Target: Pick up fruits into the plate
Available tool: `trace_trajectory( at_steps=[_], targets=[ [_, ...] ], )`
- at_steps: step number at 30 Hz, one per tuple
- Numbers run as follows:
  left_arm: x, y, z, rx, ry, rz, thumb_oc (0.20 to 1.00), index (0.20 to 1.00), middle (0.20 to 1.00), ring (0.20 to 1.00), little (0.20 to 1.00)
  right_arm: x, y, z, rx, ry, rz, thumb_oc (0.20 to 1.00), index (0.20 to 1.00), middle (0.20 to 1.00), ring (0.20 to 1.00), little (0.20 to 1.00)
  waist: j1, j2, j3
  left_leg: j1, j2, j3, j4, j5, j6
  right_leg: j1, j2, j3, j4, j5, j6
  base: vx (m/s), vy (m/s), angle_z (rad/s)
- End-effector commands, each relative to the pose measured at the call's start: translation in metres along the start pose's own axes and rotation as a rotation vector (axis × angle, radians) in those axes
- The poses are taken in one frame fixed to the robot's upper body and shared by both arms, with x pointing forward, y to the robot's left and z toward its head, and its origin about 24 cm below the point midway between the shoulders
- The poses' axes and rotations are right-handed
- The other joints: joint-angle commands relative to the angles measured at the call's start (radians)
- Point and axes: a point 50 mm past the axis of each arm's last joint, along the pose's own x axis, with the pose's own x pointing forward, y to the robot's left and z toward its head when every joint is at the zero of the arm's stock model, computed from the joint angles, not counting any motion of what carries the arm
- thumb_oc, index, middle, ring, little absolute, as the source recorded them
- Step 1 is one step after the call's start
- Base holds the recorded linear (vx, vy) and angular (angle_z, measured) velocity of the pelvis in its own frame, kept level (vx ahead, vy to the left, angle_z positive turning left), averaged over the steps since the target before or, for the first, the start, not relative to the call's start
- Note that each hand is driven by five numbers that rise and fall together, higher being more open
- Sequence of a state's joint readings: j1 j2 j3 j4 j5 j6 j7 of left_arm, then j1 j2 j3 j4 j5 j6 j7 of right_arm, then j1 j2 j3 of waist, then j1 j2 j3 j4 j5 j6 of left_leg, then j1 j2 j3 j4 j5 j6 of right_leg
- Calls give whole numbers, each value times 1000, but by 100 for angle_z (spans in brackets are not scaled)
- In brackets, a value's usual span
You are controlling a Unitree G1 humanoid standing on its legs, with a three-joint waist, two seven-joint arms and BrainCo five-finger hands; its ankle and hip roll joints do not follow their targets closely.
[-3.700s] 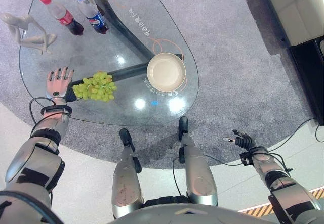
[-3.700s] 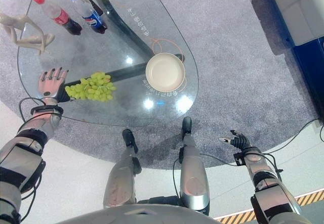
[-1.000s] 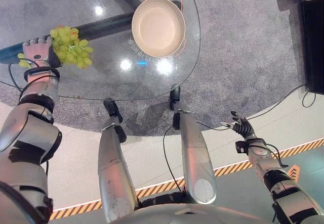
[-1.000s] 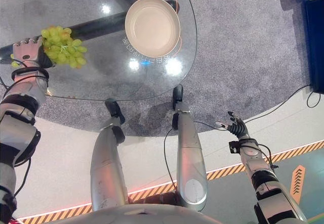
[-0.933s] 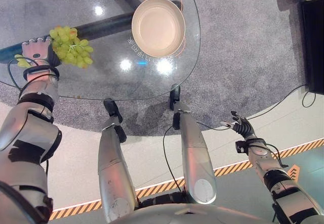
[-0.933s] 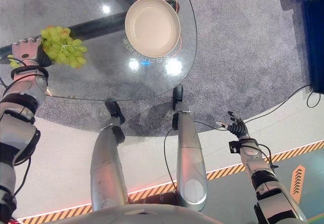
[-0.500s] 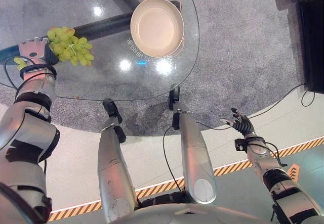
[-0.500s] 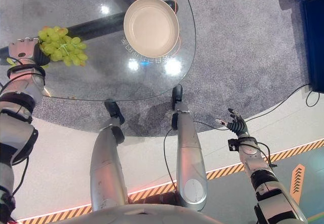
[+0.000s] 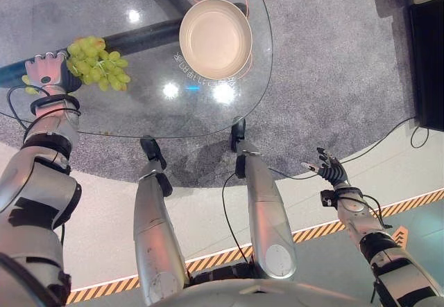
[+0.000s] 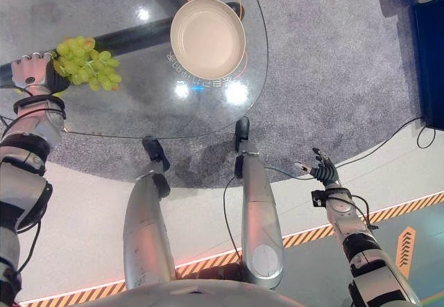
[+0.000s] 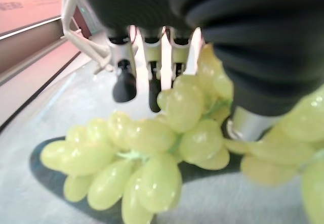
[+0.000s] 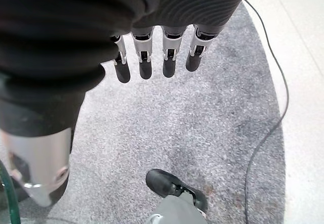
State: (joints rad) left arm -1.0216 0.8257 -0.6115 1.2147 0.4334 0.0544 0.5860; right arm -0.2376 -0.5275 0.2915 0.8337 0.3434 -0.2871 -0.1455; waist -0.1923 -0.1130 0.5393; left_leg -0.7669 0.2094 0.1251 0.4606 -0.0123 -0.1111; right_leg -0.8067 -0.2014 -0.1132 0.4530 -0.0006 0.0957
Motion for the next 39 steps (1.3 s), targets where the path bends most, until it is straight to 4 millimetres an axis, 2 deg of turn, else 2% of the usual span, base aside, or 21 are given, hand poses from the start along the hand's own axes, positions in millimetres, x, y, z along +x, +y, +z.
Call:
trace_trajectory(
  at_steps=[1,8,21,28,32,33,34,39],
  targets=[
    [11,29,-6,-91,-1,171,200,200,200,200,200,-20,-11,-22,-9,35,-38,1000,1000,1000,1000,1000,8,-26,-19,7,-96,69,10,-62,36,54,76,-31,-103,34,-8,-6,-18,4],
    [14,44,9,-173,-59,285,200,200,200,200,200,-19,-5,-21,-13,37,-29,1000,1000,1000,1000,1000,17,-8,-19,57,-99,79,-34,-46,30,97,62,-44,-123,30,-6,-4,-8,3],
    [15,64,29,-289,-144,424,200,200,200,200,200,-18,-7,-19,-47,20,-44,1000,1000,1000,1000,1000,26,17,-19,128,-111,85,-83,-32,27,153,60,-45,-135,12,-8,1,6,1],
    [15,67,36,-294,-191,424,200,200,200,200,200,-16,-7,-14,-42,-2,-48,1000,1000,1000,1000,1000,35,21,-19,180,-104,92,-111,-23,21,205,50,-59,-151,7,-3,0,0,0],
    [14,57,39,-273,-198,310,200,200,200,200,200,-13,-7,-7,-59,-8,-42,1000,1000,1000,1000,1000,34,31,-19,206,-101,96,-128,-14,18,228,47,-64,-158,5,-1,25,15,2],
    [14,52,38,-254,-189,262,567,567,567,567,567,-11,-8,-5,-61,-10,-43,1000,1000,1000,1000,1000,33,33,-19,207,-101,97,-130,-12,16,229,47,-65,-160,6,-2,0,0,0],
    [14,51,38,-237,-194,248,1000,1000,1000,1000,1000,-10,-9,-3,-64,-14,-44,1000,1000,1000,1000,1000,32,34,-19,201,-99,97,-130,-10,16,223,47,-64,-160,6,-3,0,0,0],
    [16,44,33,-138,-185,139,1000,1000,1000,1000,1000,-7,-13,1,-81,-19,-53,1000,1000,1000,1000,1000,25,37,-19,157,-101,97,-119,-8,16,181,51,-55,-155,11,-5,9,9,-2]
  ],
)
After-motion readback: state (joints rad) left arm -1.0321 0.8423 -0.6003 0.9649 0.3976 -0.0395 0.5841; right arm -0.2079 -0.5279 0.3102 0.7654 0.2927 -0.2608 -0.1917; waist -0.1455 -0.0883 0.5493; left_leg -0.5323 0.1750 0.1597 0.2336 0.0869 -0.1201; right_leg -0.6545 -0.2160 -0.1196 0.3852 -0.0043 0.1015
